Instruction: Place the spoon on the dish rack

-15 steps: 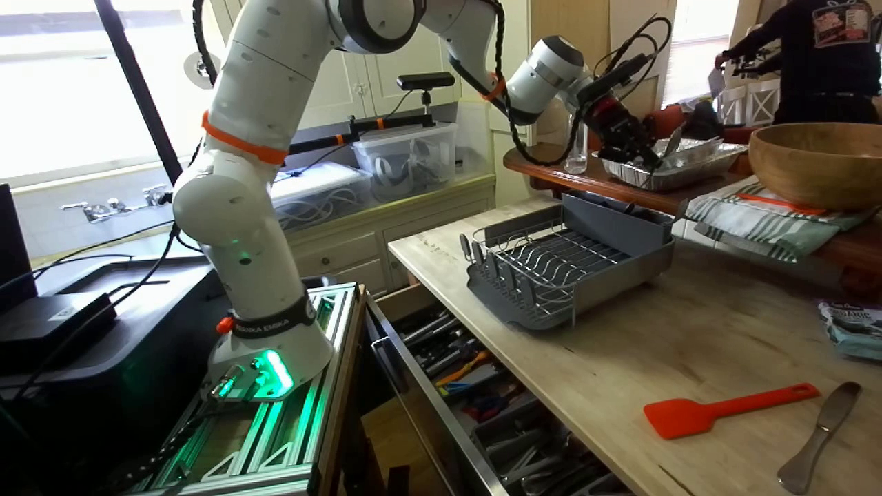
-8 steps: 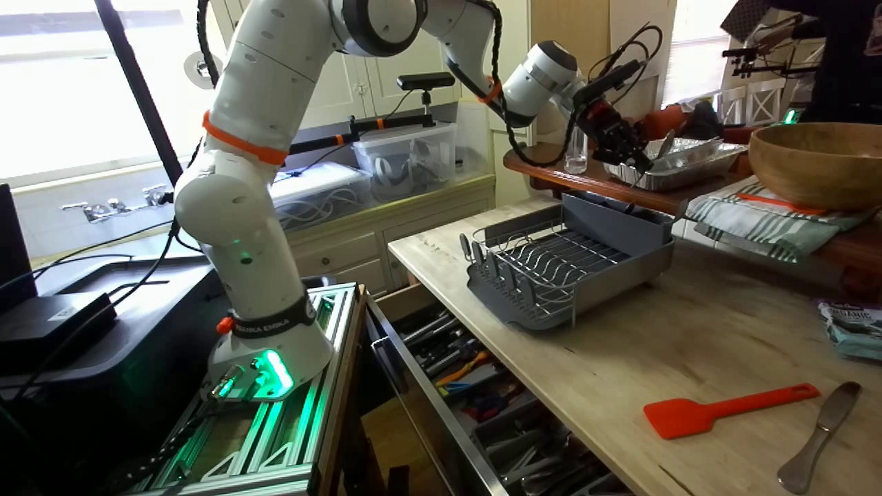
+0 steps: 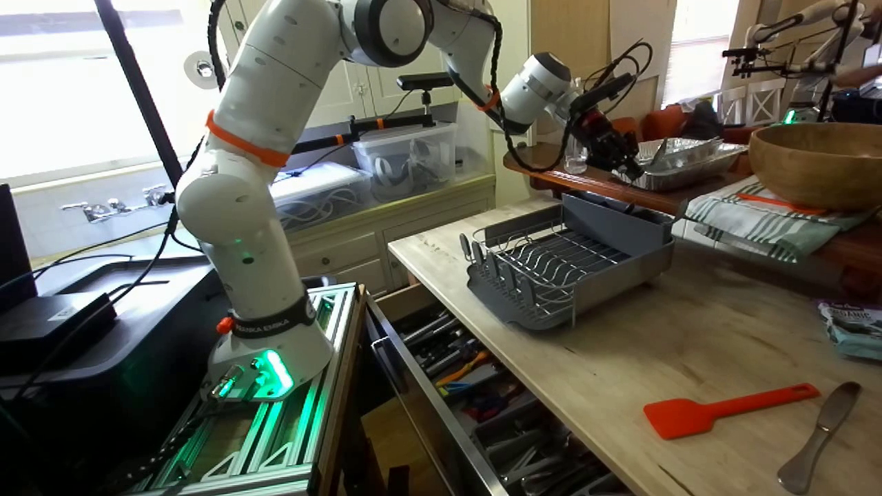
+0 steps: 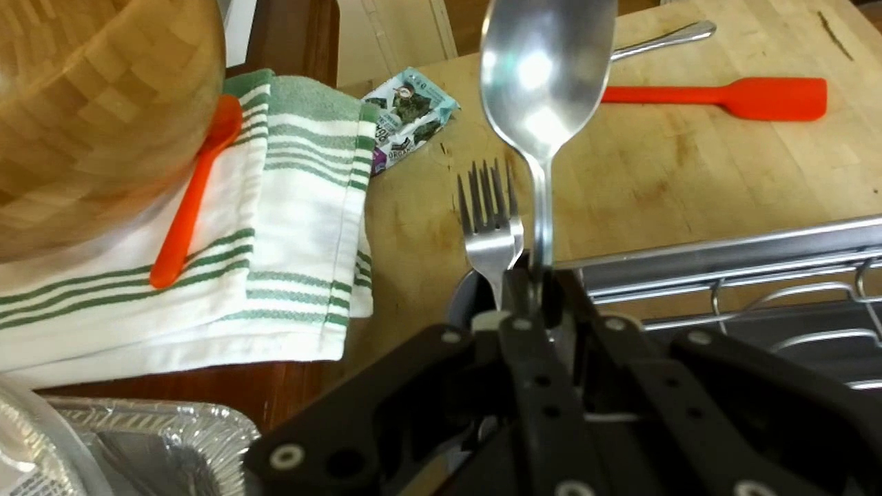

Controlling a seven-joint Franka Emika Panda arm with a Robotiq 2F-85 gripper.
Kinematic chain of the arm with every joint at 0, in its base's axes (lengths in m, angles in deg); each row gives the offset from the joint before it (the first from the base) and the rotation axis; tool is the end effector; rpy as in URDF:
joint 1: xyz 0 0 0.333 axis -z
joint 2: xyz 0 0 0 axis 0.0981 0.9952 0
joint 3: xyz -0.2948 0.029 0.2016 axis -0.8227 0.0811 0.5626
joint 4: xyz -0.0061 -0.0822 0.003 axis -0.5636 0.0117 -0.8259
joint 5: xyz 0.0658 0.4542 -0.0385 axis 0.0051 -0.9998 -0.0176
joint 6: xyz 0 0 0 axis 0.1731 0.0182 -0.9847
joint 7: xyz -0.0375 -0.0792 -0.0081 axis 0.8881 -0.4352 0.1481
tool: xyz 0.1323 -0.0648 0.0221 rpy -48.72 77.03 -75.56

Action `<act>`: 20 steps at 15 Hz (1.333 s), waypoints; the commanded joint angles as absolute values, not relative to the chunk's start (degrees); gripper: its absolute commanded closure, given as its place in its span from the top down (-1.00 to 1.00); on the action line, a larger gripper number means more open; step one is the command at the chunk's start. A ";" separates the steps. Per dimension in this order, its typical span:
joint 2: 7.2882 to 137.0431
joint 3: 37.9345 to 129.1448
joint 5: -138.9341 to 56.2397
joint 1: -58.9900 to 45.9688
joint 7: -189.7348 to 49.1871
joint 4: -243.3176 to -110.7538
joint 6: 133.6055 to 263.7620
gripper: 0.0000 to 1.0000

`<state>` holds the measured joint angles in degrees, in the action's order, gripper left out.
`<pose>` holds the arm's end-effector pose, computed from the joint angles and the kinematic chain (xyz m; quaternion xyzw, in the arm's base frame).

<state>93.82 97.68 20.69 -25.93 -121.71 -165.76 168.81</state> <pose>0.7585 0.2867 0.3039 0.5591 0.6887 -0.1641 0.4315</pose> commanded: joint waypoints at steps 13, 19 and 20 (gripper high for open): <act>105.57 95.72 22.79 -30.35 -127.56 -152.14 166.85 -0.94; 107.56 94.11 25.22 -33.22 -126.88 -151.04 165.14 -0.94; 107.98 93.85 25.99 -33.63 -126.77 -150.99 164.80 -0.94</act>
<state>105.34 95.10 23.13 -31.69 -126.83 -153.74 167.08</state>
